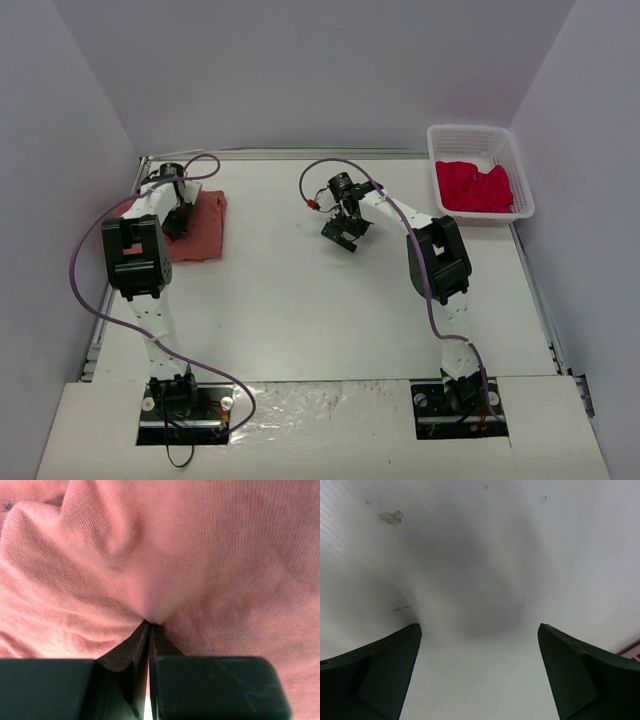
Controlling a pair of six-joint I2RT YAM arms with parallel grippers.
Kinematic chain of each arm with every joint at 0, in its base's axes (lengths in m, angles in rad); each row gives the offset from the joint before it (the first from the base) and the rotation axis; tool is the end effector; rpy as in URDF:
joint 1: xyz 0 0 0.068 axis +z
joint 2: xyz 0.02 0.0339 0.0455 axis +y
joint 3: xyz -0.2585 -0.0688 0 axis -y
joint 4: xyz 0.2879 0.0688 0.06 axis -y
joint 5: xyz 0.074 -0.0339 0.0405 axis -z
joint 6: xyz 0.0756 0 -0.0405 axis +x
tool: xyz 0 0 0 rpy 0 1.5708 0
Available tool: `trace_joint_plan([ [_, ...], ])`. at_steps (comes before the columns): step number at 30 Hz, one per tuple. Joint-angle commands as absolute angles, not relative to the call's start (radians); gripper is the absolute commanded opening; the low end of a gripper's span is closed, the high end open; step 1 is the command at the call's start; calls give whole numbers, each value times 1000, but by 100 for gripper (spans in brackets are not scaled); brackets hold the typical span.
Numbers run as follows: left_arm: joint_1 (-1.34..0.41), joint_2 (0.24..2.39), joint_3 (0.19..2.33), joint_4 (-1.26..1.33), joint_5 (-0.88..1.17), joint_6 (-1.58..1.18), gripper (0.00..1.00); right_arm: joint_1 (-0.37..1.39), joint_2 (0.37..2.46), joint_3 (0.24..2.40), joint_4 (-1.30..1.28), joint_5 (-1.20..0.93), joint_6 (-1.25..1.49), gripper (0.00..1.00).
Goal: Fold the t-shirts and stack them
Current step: Put the neatly folded tshirt into the corner of the board with the left arm
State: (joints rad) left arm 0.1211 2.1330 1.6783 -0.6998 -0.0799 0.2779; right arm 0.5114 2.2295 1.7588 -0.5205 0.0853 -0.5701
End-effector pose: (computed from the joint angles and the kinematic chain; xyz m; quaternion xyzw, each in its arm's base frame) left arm 0.4988 0.0668 0.1231 0.0683 0.9753 0.0792 0.1946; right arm 0.4774 0.2605 0.1159 -0.4824 0.8271 -0.0492 0.2842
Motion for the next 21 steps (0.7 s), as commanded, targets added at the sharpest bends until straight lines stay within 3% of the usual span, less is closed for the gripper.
trace_joint_plan([
  [1,97,2102,1675,-747,-28,232,2,497,2279,1717,-600,97,-580,100],
  [4,95,2094,1672,-735,-37,229,3,499,2279,1717,-600,89,-580,100],
  [6,98,2083,1681,-735,-46,229,14,497,2279,1723,-598,92,-575,100],
  [7,98,2071,1692,-741,-51,230,27,497,2279,1739,-597,94,-569,100],
  [10,101,2040,1773,-784,-58,233,38,494,2281,1781,-600,94,-548,100],
  [16,100,1962,1977,-926,-81,235,41,483,2266,1799,-611,91,-534,100],
  [21,100,1797,1990,-905,-87,203,41,450,2178,1833,-600,20,-503,100],
])
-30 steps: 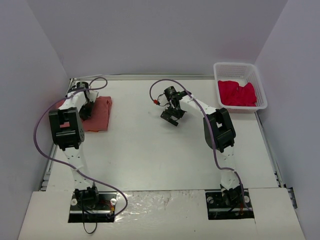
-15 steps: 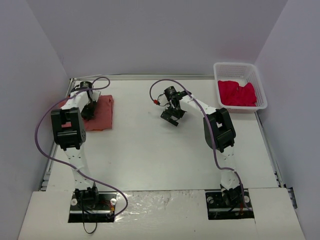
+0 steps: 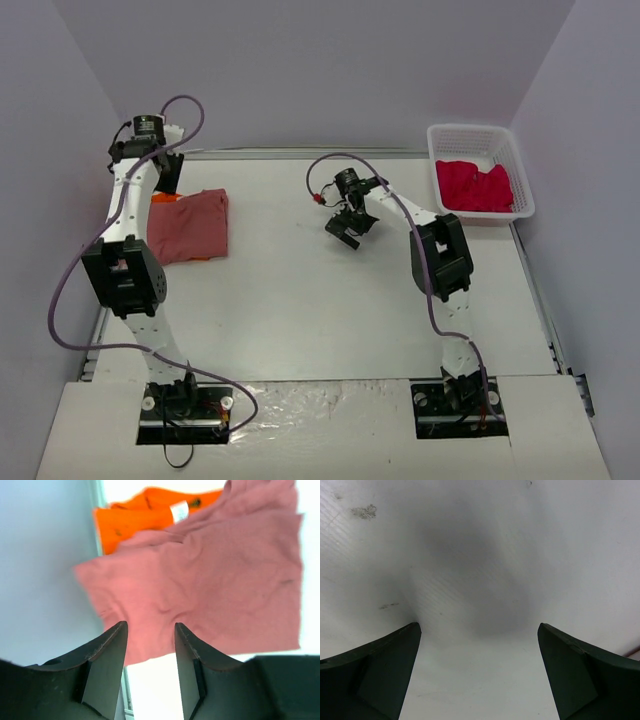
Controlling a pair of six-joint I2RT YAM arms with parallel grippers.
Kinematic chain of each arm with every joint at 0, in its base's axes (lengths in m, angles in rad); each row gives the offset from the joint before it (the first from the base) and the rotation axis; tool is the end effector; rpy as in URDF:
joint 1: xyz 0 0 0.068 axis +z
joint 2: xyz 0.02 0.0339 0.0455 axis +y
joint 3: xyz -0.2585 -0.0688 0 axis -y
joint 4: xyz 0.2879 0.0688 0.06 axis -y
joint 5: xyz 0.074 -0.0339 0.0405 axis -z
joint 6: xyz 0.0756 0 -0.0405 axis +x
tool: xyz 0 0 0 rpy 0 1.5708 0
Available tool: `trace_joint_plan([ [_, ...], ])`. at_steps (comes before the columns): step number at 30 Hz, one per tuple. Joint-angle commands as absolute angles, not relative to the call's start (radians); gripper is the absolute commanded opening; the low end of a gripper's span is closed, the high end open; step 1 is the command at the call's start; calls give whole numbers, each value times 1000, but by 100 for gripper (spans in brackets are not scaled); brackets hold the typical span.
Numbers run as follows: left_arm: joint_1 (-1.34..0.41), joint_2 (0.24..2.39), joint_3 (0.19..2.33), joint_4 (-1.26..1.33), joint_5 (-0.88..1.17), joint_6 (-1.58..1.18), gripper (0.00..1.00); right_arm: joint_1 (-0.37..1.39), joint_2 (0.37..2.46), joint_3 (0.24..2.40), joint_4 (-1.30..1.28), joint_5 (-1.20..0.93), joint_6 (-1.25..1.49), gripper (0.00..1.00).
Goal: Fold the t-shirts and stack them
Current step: Put the neatly folded tshirt into the corner of the board with the left arm
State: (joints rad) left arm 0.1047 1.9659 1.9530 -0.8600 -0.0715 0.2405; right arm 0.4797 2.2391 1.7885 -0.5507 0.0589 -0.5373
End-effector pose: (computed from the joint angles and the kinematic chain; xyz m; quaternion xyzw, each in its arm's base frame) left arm 0.5008 0.0581 0.2939 0.0515 0.9378 0.0918 0.3308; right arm 0.4865 0.2481 0.1191 -0.4598 0.8420 -0.0363 0.2799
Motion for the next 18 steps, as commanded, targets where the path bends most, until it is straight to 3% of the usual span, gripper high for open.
trace_joint_plan([
  [1,100,1760,1971,-866,-66,192,41,422,2142,1842,-592,11,-486,100],
  [6,91,1482,1639,-642,76,118,43,322,1976,1783,-491,-50,-397,100],
  [8,84,1412,1513,-496,103,88,52,278,1879,1734,-471,-57,-387,100],
  [10,80,1332,1349,-384,129,84,74,253,1792,1642,-469,-67,-380,100],
  [12,66,1305,1255,-350,158,86,83,221,1728,1547,-436,-55,-379,100],
  [18,63,1290,1193,-328,179,78,86,166,1507,1208,-279,48,-331,100],
])
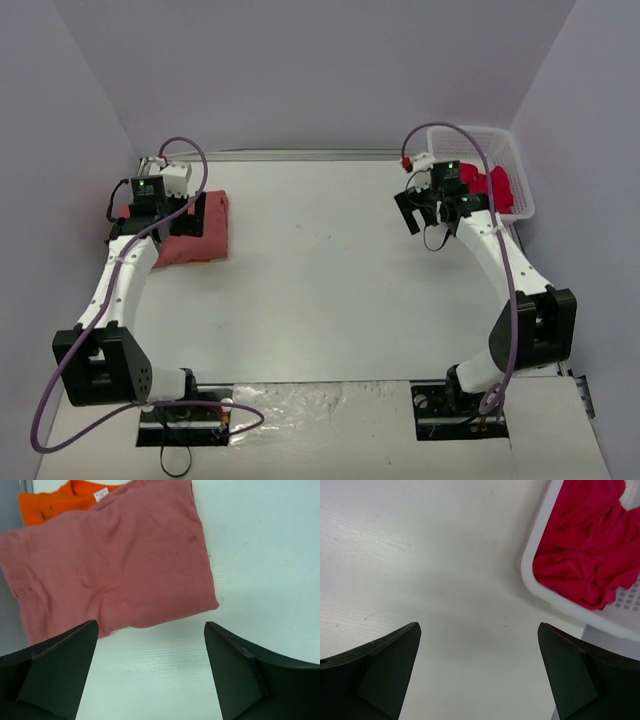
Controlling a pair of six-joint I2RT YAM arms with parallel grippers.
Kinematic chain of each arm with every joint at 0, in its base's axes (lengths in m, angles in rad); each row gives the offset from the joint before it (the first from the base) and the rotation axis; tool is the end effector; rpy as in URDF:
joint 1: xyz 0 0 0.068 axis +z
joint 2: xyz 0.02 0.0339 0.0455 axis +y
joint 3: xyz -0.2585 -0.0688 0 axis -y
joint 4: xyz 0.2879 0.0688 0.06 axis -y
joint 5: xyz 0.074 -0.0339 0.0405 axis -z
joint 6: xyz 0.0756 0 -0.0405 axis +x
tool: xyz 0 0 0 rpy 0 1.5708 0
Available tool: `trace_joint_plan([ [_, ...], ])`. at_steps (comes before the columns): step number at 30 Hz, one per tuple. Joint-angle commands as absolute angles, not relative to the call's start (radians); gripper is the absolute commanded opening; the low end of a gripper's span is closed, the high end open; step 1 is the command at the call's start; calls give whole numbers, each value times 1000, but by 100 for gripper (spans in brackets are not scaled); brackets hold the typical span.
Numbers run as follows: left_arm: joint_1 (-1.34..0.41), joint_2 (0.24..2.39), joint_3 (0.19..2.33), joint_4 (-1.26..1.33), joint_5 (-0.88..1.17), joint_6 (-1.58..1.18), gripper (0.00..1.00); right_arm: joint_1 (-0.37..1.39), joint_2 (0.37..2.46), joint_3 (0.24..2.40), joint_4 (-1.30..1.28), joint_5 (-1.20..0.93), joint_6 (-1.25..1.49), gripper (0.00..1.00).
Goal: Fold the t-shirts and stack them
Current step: Put the neatly folded tshirt into the corner of the board with the left arm
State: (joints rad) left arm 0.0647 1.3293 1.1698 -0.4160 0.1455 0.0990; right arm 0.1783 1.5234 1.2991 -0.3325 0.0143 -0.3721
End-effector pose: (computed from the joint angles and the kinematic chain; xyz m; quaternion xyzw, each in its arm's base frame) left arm 0.3767 0.0134 0.2970 0.0497 0.8757 -0.0247 0.4797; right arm 0.4222 0.0750 0.2871 -0.2342 0.8422 -0.0532 0.4827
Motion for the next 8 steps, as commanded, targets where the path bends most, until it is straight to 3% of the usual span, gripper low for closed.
trace_joint_plan([
  [1,63,1289,1189,-331,184,68,87,160,1470,1165,-253,48,-322,100],
  [8,63,1253,1151,-321,224,51,93,111,1372,1072,-192,-60,-275,100],
])
